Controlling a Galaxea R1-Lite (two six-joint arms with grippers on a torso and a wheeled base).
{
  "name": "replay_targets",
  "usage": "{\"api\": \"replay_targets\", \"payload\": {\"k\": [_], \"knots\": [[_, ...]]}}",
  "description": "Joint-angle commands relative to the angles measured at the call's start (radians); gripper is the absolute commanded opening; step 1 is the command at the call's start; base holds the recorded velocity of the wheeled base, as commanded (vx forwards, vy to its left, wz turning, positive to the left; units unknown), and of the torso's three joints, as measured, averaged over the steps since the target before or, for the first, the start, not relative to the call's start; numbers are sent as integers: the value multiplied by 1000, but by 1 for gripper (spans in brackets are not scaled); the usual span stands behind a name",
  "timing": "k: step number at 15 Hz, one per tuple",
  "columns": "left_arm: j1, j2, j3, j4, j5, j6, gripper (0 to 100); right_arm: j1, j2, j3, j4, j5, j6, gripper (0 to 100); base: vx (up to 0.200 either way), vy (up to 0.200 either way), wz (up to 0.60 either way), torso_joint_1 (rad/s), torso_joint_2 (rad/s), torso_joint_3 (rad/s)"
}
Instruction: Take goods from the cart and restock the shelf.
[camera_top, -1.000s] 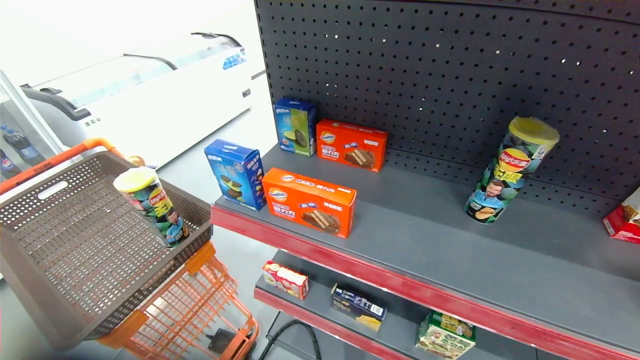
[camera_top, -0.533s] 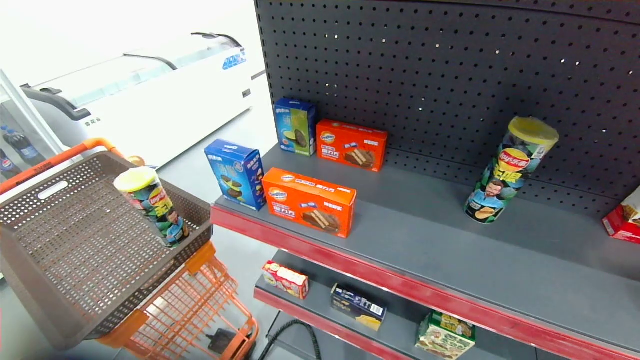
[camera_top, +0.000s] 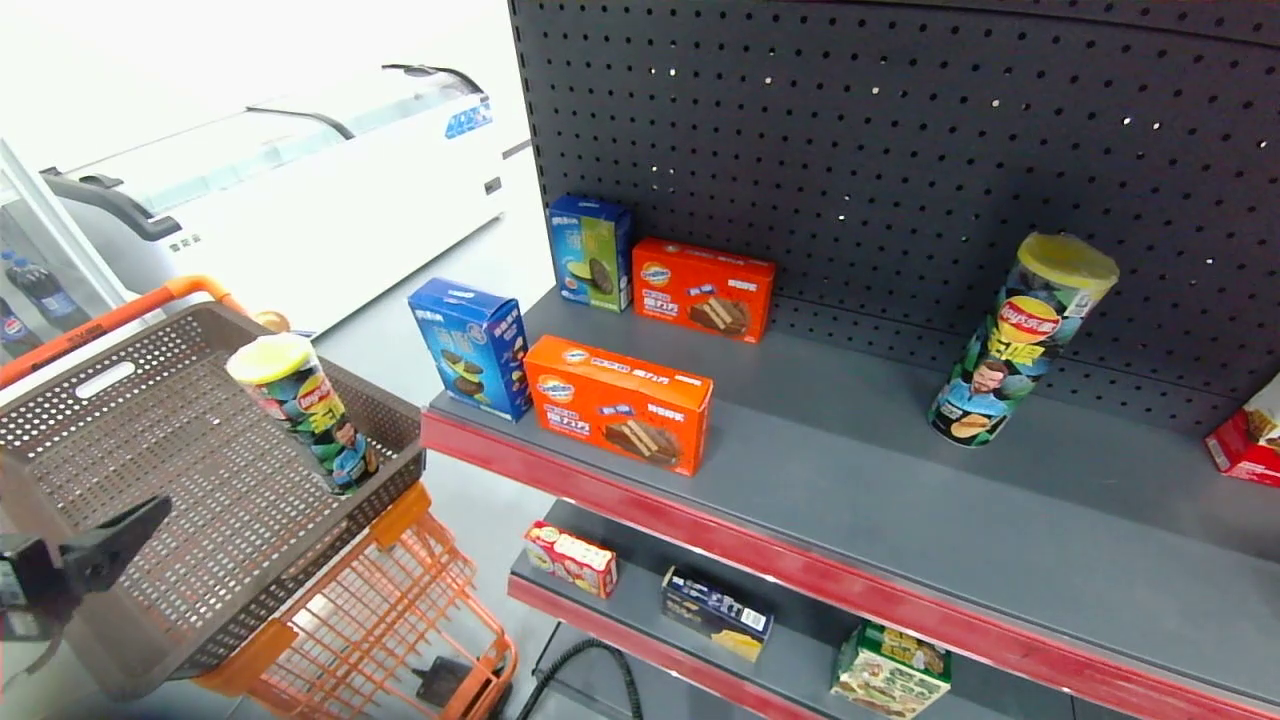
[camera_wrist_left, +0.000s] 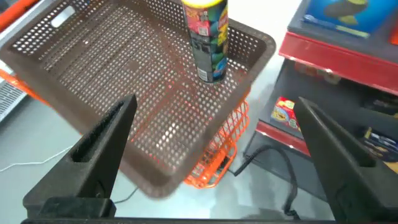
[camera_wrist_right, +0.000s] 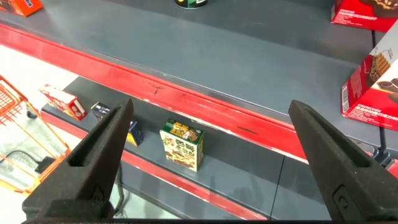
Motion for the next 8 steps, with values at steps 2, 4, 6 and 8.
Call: {"api": "replay_targets", "payload": {"k": [2,4,6,8], "knots": [[58,408,4,-313,-52,6,100,0,0,0,-1,0,-1,100,0,0,0,0,0,0],[63,520,4,-465,-57,6,100,0,0,0,-1,0,-1,100,0,0,0,0,0,0],[98,626,10,-619,-113,12,100,0,0,0,-1,0,-1,100,0,0,0,0,0,0],[170,755,5,-792,-199,15,100,0,0,0,0,0,-1,100,0,0,0,0,0,0]]}}
